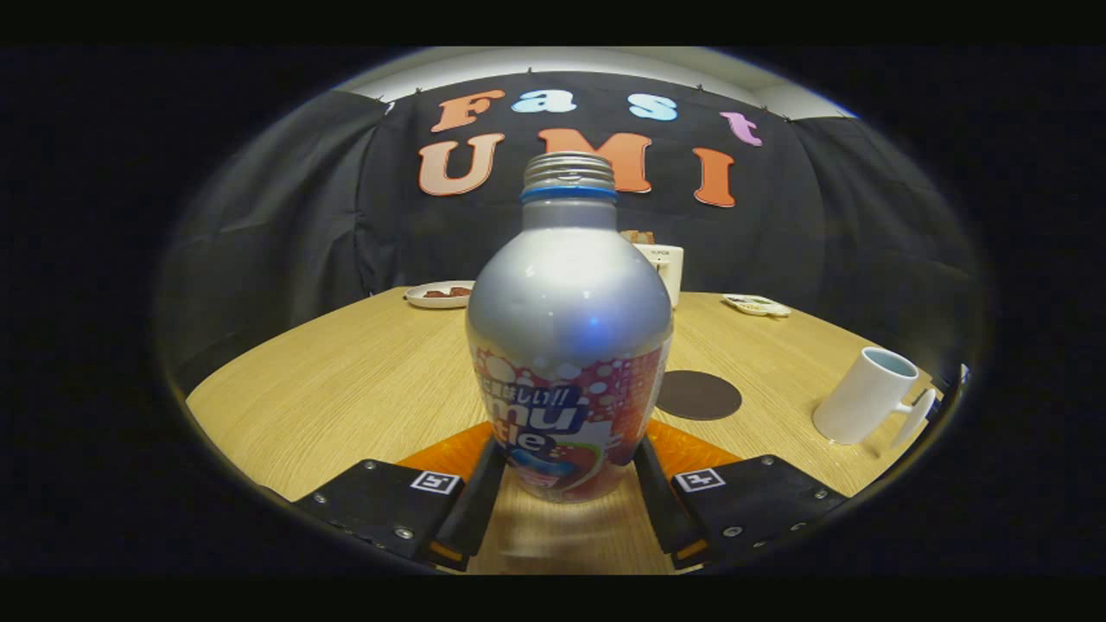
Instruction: Take the bottle from table, then pour the juice into the cup, finally place the bottle on the coaster
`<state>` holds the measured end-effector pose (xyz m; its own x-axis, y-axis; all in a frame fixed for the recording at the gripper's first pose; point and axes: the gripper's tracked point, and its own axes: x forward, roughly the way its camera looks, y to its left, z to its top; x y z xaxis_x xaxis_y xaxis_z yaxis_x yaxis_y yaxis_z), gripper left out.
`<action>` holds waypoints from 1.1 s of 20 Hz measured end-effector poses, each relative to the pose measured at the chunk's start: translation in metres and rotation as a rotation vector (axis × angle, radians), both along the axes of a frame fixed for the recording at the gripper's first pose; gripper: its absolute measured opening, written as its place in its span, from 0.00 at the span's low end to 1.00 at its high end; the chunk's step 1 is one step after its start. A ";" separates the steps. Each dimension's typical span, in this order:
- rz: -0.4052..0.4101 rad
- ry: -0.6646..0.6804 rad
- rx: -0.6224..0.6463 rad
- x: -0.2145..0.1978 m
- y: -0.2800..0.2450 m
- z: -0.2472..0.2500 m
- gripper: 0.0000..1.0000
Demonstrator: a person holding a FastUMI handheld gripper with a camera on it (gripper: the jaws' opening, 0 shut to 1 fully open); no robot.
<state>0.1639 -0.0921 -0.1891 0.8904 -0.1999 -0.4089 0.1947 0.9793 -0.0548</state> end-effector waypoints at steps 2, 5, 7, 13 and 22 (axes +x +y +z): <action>-0.005 -0.012 0.006 -0.001 0.001 0.008 0.75; -0.020 -0.074 0.066 0.001 0.001 0.034 0.75; -0.037 -0.113 0.118 0.002 -0.002 0.053 0.75; -0.122 -0.219 0.323 0.005 -0.023 0.092 0.75; -0.258 -0.283 0.676 0.004 -0.056 0.102 0.75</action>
<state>0.1684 -0.1486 -0.0874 0.9382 -0.2035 -0.2801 0.3390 0.7038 0.6243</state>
